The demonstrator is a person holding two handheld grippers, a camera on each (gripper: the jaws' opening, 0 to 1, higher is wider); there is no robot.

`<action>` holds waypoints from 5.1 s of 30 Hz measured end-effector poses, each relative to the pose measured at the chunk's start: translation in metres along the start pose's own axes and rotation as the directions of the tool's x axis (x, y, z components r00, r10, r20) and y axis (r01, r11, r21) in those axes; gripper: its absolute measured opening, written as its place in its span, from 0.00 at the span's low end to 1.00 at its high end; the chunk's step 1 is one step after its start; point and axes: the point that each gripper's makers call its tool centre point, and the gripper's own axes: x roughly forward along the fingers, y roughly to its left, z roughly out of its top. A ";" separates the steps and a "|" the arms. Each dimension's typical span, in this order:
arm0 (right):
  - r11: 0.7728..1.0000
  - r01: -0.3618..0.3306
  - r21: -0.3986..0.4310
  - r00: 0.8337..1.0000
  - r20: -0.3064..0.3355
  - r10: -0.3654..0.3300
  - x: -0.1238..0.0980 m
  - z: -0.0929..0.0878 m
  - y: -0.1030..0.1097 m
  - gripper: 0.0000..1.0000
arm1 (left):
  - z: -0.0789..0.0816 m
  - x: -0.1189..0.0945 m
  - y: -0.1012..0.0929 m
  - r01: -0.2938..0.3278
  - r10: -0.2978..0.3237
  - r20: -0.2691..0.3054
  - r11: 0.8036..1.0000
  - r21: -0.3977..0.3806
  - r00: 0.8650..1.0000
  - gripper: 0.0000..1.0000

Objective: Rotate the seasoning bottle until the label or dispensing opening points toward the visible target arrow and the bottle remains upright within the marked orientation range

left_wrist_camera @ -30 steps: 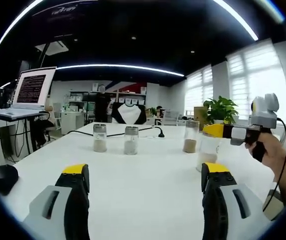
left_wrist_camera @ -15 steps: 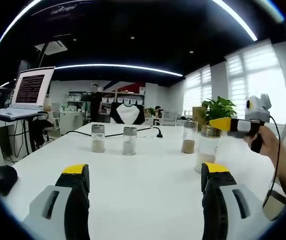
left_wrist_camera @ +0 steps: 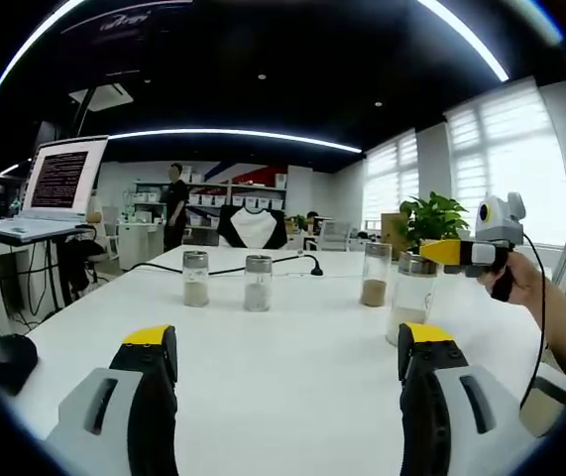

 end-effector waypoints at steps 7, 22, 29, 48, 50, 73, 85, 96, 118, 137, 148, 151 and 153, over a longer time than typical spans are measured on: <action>1.000 0.010 -0.024 1.000 -0.026 -0.011 0.002 -0.001 -0.005 0.53 | 0.000 0.000 0.000 0.007 -0.007 0.000 1.000 -0.012 1.000 0.97; 0.999 -0.015 -0.029 0.997 -0.074 0.013 0.007 -0.011 -0.009 0.44 | -0.001 0.004 0.002 0.002 -0.002 -0.008 1.000 -0.012 1.000 0.97; 0.999 -0.035 -0.032 0.998 -0.061 0.033 0.006 -0.011 -0.008 0.40 | -0.001 0.004 0.006 -0.042 0.043 -0.009 0.997 0.068 0.999 0.97; 0.999 -0.024 -0.047 0.998 -0.060 0.021 0.007 -0.011 -0.006 0.40 | -0.009 0.006 0.003 0.001 -0.001 -0.020 1.000 -0.010 1.000 0.96; 0.999 -0.021 -0.048 0.998 -0.063 0.018 0.007 -0.011 -0.006 0.40 | -0.008 0.006 0.002 0.007 -0.007 -0.014 1.000 -0.018 1.000 0.96; 0.998 0.016 -0.064 0.998 -0.059 -0.020 0.007 -0.012 -0.006 0.39 | 0.004 0.001 0.004 -0.020 0.018 0.027 0.997 0.074 0.999 0.97; 0.995 0.071 -0.073 0.996 -0.040 -0.074 0.008 -0.012 -0.007 0.39 | 0.003 0.001 0.002 -0.007 0.006 0.021 0.998 0.056 1.000 0.97; 0.990 0.116 -0.075 0.992 -0.043 -0.119 0.007 -0.012 -0.009 0.39 | 0.004 0.000 0.003 -0.014 0.013 0.022 0.998 0.066 1.000 0.97; 0.956 0.281 -0.083 0.957 -0.054 -0.286 0.008 -0.013 -0.012 0.39 | 0.004 -0.001 0.004 -0.006 0.005 0.027 0.999 0.041 1.000 0.97; 0.907 0.412 -0.085 0.909 -0.024 -0.415 0.007 -0.012 -0.016 0.39 | 0.003 -0.001 0.004 -0.002 0.001 0.021 0.999 0.035 1.000 0.97; 0.877 0.472 -0.090 0.881 0.003 -0.474 0.007 -0.011 -0.019 0.39 | 0.002 0.000 0.004 -0.004 0.003 0.015 0.999 0.035 1.000 0.97; 0.868 0.489 -0.092 0.872 0.009 -0.490 0.006 -0.011 -0.021 0.39 | 0.000 0.001 0.004 0.001 -0.001 0.011 1.000 0.029 1.000 0.96; 0.863 0.497 -0.092 0.867 0.013 -0.498 0.006 -0.011 -0.021 0.39 | 0.000 0.001 0.003 0.003 -0.003 0.009 1.000 0.027 1.000 0.96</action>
